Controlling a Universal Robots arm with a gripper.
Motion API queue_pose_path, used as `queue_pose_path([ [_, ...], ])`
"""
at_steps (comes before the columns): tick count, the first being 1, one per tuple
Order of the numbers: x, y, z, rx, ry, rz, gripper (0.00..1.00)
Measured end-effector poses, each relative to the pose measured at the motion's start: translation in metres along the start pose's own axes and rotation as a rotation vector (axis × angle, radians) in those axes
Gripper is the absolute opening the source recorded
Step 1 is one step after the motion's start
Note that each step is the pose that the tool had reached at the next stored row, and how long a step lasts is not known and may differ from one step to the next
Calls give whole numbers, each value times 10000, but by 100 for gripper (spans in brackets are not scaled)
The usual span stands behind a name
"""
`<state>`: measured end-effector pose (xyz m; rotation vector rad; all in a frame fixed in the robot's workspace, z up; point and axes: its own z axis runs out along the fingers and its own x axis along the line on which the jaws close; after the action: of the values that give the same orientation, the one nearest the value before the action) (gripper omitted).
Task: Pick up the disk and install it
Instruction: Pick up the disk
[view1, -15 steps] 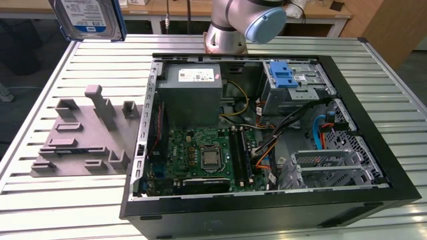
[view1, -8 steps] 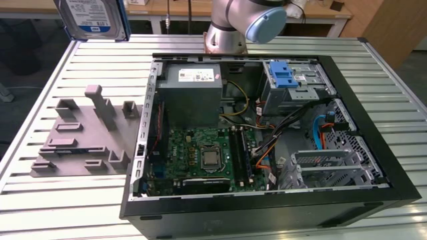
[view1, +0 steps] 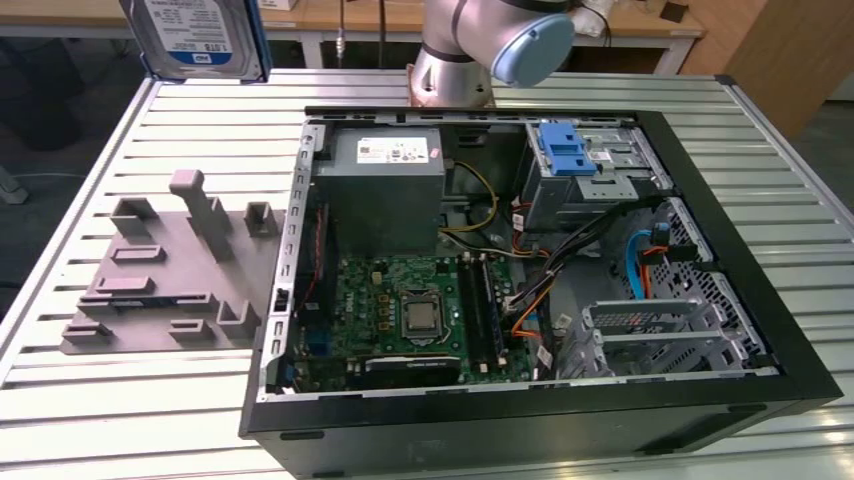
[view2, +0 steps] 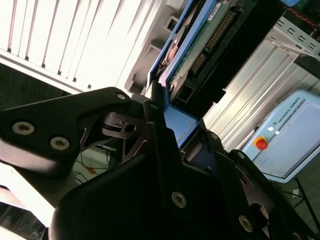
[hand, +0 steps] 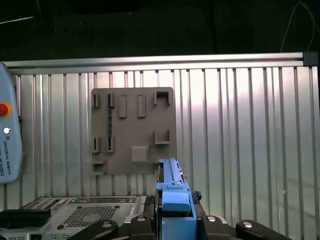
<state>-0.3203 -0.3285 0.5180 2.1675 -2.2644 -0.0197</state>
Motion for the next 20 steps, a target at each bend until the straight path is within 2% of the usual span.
queue_pose_path([
  [9, -5, -125, -2, 0, 0, 0, 36],
  [12, 3, -146, -2, 0, 0, 0, 36],
  [20, 144, -180, 0, 1, -1, 1, 36],
])
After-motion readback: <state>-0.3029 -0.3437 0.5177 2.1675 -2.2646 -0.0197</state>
